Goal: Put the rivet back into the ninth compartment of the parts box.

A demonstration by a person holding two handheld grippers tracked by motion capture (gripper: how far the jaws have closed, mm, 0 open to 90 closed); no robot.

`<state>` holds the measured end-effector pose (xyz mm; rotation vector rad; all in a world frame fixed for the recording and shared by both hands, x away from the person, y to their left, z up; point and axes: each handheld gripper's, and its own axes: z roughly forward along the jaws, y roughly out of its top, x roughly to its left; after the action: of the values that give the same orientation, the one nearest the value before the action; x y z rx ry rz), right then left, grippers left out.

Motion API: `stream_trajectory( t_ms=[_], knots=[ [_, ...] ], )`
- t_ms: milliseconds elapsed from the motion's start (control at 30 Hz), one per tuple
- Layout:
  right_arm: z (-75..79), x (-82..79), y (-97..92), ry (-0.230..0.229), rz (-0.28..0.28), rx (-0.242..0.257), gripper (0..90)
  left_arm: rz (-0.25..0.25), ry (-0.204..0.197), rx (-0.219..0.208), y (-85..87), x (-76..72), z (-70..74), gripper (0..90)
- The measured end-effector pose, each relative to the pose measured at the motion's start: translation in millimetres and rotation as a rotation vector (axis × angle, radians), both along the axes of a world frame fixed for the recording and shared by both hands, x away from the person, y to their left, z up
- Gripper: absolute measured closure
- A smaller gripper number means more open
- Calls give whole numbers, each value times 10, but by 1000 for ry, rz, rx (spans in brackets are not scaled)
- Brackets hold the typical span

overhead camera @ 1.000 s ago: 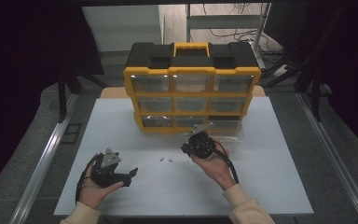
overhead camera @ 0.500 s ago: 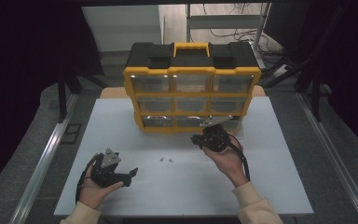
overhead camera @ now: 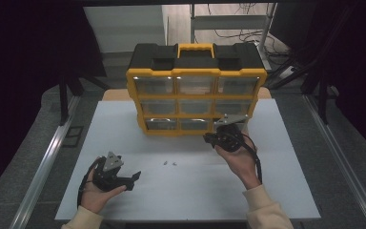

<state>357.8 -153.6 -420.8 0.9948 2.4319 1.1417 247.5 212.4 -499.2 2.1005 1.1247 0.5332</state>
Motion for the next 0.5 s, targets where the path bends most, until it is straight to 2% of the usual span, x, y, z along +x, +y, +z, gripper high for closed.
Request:
stream_trajectory(
  t_ms=[500],
  knots=[
    [36, 91, -295, -18, -95, 20, 831, -1, 1, 1, -7, -2, -1, 93]
  ],
)
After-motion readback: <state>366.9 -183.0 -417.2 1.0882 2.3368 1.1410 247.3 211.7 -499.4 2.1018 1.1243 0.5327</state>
